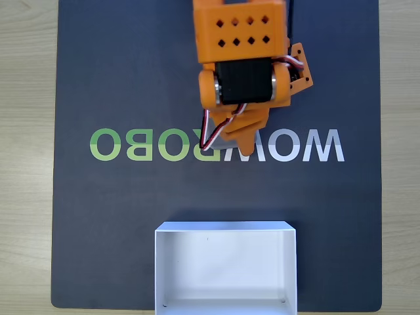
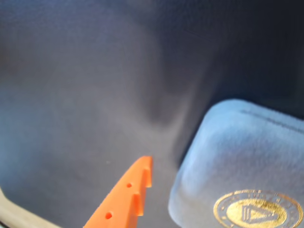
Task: Grab the usb to bin
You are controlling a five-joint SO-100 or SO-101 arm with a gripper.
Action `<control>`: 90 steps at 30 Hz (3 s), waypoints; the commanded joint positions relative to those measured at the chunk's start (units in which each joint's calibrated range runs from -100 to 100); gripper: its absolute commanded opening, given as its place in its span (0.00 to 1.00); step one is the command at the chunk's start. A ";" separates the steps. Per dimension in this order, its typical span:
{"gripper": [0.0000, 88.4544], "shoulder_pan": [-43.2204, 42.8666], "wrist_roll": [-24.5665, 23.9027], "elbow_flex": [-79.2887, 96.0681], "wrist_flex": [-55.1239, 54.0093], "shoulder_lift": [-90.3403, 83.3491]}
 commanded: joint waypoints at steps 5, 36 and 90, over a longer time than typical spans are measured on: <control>0.47 -0.54 -0.21 -0.95 -2.06 1.38; 0.16 -0.96 -0.11 -9.35 4.05 -3.37; 0.16 8.97 -4.05 -78.19 -5.56 28.59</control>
